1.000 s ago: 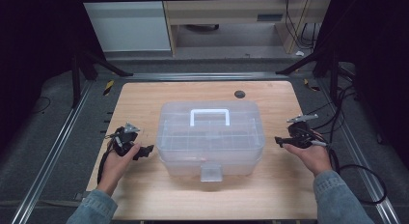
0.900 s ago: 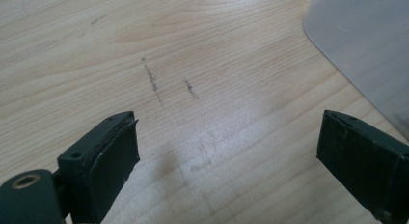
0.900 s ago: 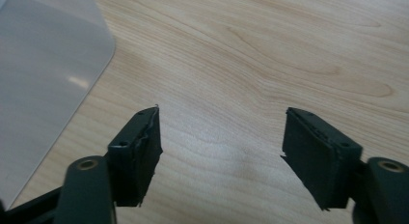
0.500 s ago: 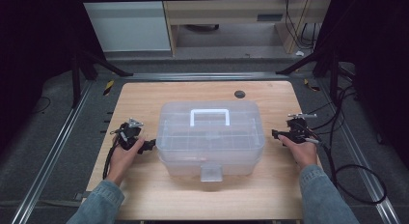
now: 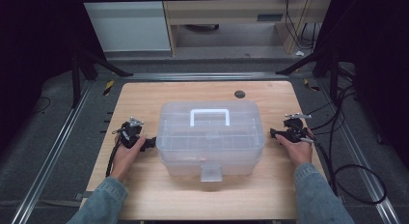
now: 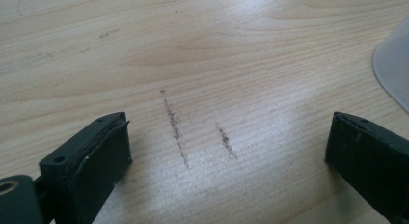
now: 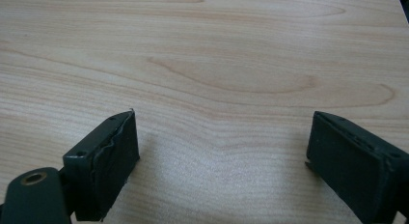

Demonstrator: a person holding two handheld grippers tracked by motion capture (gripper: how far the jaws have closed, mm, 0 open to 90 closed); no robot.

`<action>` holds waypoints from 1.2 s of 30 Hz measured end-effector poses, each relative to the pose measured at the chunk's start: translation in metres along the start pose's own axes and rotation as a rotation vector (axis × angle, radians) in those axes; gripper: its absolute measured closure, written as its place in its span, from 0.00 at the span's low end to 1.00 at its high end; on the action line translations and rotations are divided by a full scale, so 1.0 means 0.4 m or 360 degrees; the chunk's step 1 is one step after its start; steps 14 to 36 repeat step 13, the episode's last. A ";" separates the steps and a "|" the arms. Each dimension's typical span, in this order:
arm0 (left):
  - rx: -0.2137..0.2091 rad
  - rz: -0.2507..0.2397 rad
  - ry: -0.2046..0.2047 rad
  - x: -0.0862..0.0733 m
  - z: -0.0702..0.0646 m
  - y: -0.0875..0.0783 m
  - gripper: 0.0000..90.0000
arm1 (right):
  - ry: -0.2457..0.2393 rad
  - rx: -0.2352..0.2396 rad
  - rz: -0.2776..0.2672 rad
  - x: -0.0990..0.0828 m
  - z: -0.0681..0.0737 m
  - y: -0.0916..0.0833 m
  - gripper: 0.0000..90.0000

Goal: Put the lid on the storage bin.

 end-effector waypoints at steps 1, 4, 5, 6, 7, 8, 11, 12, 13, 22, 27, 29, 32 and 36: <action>0.0000 0.0004 0.0006 0.001 0.001 0.001 0.01 | 0.0001 -0.0005 -0.0010 0.000 0.000 0.002 0.12; -0.0001 0.0002 0.0003 0.003 0.002 0.003 0.01 | -0.0007 -0.0012 -0.0038 0.001 0.004 0.009 0.08; -0.0002 0.0004 0.0004 0.004 0.002 0.004 0.01 | -0.0009 -0.0014 -0.0040 0.001 0.004 0.010 0.08; 0.0000 0.0007 0.0005 0.004 0.002 0.005 0.00 | -0.0007 -0.0017 -0.0039 0.002 0.004 0.011 0.07; 0.0001 0.0008 0.0004 0.005 0.002 0.005 0.00 | -0.0003 -0.0016 -0.0037 0.003 0.006 0.012 0.07; 0.0001 0.0008 0.0004 0.005 0.002 0.006 0.00 | -0.0007 -0.0018 -0.0035 0.003 0.006 0.012 0.06; 0.0001 0.0009 0.0004 0.005 0.002 0.006 0.00 | -0.0053 0.0006 -0.0013 0.002 0.010 0.016 0.01; 0.0001 0.0009 0.0004 0.005 0.002 0.006 0.00 | -0.0056 0.0009 -0.0013 0.002 0.012 0.016 0.01; 0.0001 0.0009 0.0004 0.005 0.002 0.006 0.00 | -0.0055 0.0014 -0.0012 0.002 0.012 0.016 0.01; 0.0001 0.0009 0.0004 0.005 0.002 0.006 0.00 | -0.0055 0.0014 -0.0012 0.002 0.012 0.016 0.01; 0.0001 0.0009 0.0004 0.005 0.002 0.006 0.00 | -0.0055 0.0014 -0.0012 0.002 0.012 0.016 0.01; 0.0001 0.0009 0.0004 0.005 0.002 0.006 0.00 | -0.0055 0.0014 -0.0012 0.002 0.012 0.016 0.01; 0.0001 0.0009 0.0004 0.005 0.002 0.006 0.00 | -0.0055 0.0014 -0.0012 0.002 0.012 0.016 0.01; 0.0001 0.0009 0.0004 0.005 0.002 0.006 0.00 | -0.0055 0.0014 -0.0012 0.002 0.012 0.016 0.01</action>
Point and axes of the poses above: each handheld gripper's, and its own axes: y roughly forward along the jaws, x roughly out of its top, z roughly to its left, the point moved 5 cm from there along y, roughly forward along the jaws, and after that the axes turned 6 degrees about z, right-handed, at the moved point
